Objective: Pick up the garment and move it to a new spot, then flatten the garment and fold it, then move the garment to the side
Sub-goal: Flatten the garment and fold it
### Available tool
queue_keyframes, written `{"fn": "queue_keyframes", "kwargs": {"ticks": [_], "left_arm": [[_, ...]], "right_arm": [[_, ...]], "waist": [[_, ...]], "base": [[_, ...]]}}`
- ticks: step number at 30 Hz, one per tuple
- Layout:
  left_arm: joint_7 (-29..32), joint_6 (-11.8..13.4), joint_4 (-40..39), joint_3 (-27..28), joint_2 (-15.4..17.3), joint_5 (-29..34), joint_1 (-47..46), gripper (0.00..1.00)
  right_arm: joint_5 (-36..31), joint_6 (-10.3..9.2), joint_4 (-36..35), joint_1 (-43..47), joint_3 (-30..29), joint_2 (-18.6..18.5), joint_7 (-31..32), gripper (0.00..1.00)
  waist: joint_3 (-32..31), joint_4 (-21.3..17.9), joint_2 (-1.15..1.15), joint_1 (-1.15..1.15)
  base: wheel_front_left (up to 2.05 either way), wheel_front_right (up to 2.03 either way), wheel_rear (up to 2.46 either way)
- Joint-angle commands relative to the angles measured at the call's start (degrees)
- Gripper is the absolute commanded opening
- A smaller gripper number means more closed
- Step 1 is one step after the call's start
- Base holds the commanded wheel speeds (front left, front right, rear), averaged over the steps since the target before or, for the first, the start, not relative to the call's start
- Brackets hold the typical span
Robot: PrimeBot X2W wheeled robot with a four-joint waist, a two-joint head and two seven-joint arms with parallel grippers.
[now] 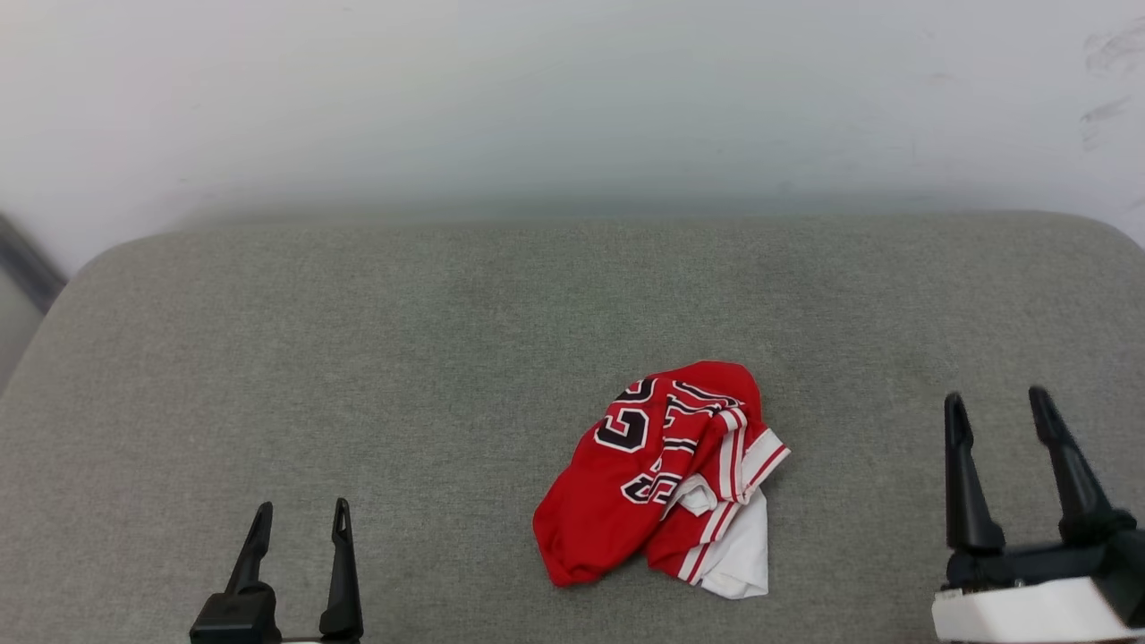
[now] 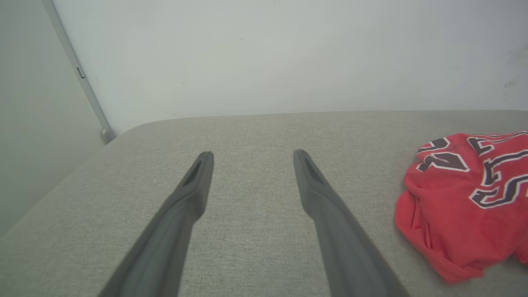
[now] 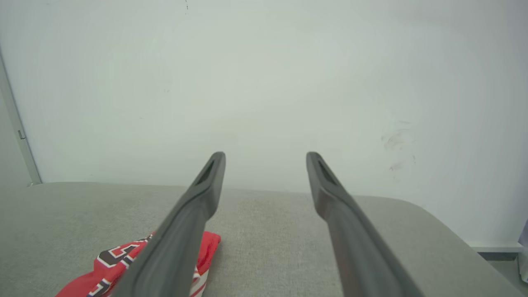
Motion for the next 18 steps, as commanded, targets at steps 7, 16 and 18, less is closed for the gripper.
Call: {"fn": "queue_keyframes", "kwargs": {"ticks": [7,16,18], "left_arm": [[-0.2,-0.6,0.1,0.3,-0.3,0.1,-1.6,1.00],[-0.2,-0.5,0.3,0.6,-0.6,-0.5,-1.2,1.00],[-0.2,-0.4,0.3,0.5,-0.6,-0.5,-1.2,1.00]], "right_arm": [[-4.5,-0.03,-5.8,-11.0,1.5,0.1,-0.1,1.00],[-2.5,-0.03,3.9,-18.0,10.7,-9.1,3.0,1.00],[-0.6,-0.03,5.9,-19.1,14.4,-12.1,8.1,1.00]], "waist": [[1.0,1.1,0.00,0.00],[1.3,1.6,0.00,0.00],[1.5,1.5,0.00,0.00]], "base": [[0.00,0.00,0.00],[0.00,0.00,0.00],[0.00,0.00,0.00]]}}
